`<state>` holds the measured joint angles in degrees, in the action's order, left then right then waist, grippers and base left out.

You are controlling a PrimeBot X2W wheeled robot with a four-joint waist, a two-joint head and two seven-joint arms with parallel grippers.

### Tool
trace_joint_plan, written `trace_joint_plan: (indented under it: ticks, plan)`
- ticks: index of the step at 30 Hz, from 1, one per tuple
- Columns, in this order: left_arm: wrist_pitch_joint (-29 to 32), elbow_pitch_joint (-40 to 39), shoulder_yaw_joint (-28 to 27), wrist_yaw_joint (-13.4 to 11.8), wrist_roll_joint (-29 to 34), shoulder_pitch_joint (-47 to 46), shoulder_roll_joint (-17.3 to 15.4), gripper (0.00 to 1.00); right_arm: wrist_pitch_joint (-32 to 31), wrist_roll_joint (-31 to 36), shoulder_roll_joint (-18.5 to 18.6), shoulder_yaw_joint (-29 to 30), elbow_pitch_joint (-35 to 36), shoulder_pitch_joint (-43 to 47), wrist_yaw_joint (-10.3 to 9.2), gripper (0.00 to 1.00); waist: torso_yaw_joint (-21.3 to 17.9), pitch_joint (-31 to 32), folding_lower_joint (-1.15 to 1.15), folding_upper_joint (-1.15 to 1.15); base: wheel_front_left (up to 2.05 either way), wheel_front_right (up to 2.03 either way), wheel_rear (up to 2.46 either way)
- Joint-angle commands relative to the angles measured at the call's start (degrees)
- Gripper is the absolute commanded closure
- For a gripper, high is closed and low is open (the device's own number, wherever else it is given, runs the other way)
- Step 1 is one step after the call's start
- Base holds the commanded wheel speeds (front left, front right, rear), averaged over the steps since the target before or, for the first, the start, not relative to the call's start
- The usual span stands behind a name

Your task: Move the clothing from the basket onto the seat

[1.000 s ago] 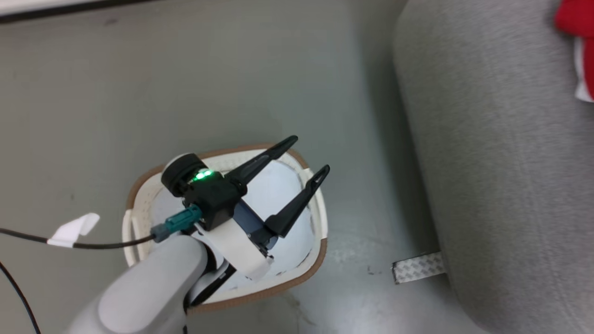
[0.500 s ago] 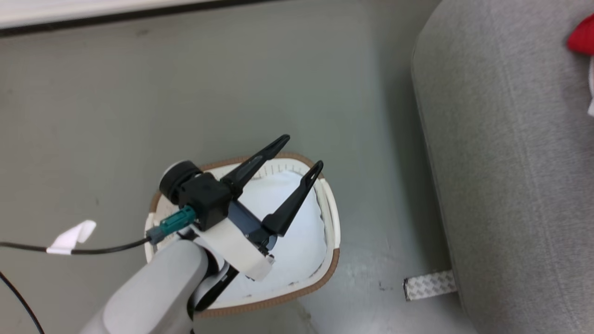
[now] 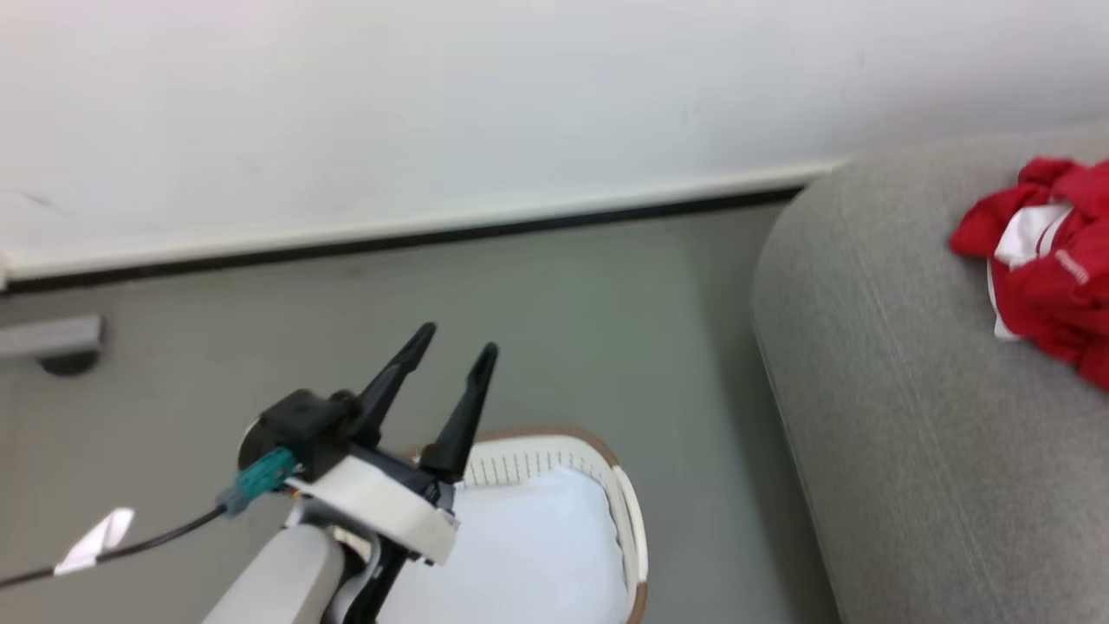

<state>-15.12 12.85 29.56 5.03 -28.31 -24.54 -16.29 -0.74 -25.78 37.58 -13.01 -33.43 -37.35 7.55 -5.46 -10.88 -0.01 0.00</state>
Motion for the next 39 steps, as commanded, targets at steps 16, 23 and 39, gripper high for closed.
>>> trace_joint_plan:
  ticks: [16,23,39]
  plan:
    - [-0.04,2.74,-17.58,-1.69,4.86,13.43,3.43,0.00,15.14,-0.43,-12.37,6.45,17.39,23.39,-0.13,0.00,8.84,12.53,0.01,0.00,0.00,0.00,0.00]
    - [-0.04,4.24,-22.84,0.53,9.43,17.09,6.41,0.00,15.93,4.53,-22.16,9.79,25.18,34.01,-0.14,0.00,9.33,12.38,0.01,0.00,0.00,0.00,0.00]
    - [-0.04,4.12,-29.15,2.36,15.50,21.95,11.96,0.00,15.96,11.00,-30.63,11.16,30.06,42.01,-0.13,0.00,7.52,12.88,0.01,0.00,0.00,0.00,0.00]
